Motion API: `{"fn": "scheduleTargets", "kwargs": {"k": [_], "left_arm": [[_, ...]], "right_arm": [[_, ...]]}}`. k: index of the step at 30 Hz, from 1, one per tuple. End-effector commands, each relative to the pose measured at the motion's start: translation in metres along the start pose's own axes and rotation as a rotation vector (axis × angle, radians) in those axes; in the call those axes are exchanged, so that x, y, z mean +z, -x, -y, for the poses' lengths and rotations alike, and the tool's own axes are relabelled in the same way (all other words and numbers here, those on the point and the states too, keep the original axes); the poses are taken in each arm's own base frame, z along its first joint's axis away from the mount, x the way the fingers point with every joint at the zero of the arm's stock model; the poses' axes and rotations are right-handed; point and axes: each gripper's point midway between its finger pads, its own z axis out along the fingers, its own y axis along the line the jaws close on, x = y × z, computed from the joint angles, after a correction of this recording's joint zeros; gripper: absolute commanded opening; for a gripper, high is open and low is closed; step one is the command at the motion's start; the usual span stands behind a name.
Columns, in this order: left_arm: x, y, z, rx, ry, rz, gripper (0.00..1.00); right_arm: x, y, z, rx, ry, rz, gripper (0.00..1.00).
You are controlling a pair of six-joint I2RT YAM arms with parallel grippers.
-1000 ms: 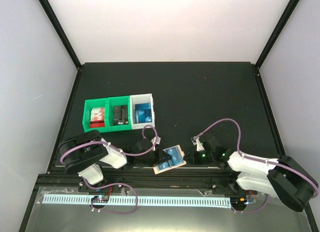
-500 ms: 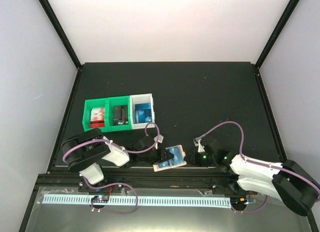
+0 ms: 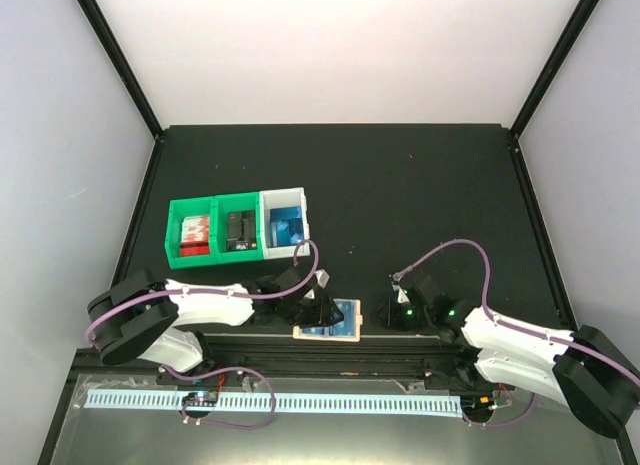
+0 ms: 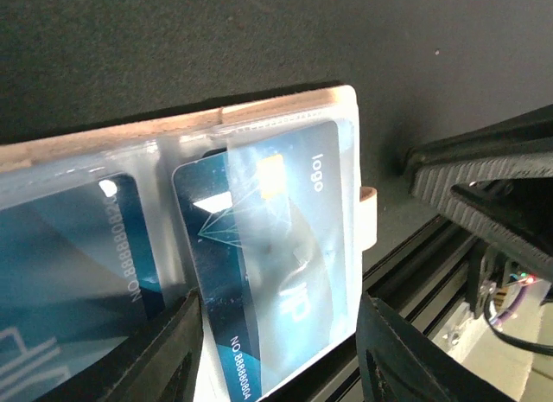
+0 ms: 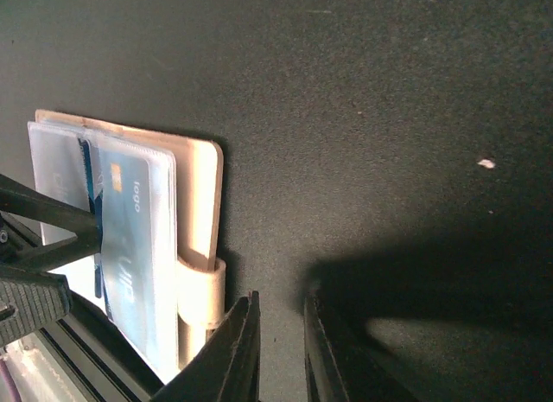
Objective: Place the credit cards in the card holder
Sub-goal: Insert the credit card into the card holder.
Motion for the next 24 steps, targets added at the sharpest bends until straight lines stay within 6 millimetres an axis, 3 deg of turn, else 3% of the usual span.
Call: {"fn": "scheduleTargets", "kwargs": {"k": [1, 8, 13, 24], "left_arm": [[-0.007, -0.012, -0.032, -0.001, 0.159, -0.058, 0.52], [-0.010, -0.008, -0.022, 0.025, 0.148, -0.058, 0.53], [-0.002, -0.009, -0.009, 0.070, 0.085, -0.085, 0.54], [0.007, -0.011, 0.010, 0.149, 0.015, -0.141, 0.54]], "right_arm": [[-0.002, 0.004, 0.001, -0.037, -0.033, 0.006, 0.19], [0.003, -0.004, -0.011, -0.086, -0.019, -0.038, 0.20], [0.009, -0.009, -0.011, -0.096, -0.041, -0.063, 0.21], [0.027, -0.014, -0.034, -0.110, 0.018, -0.112, 0.18]]}}
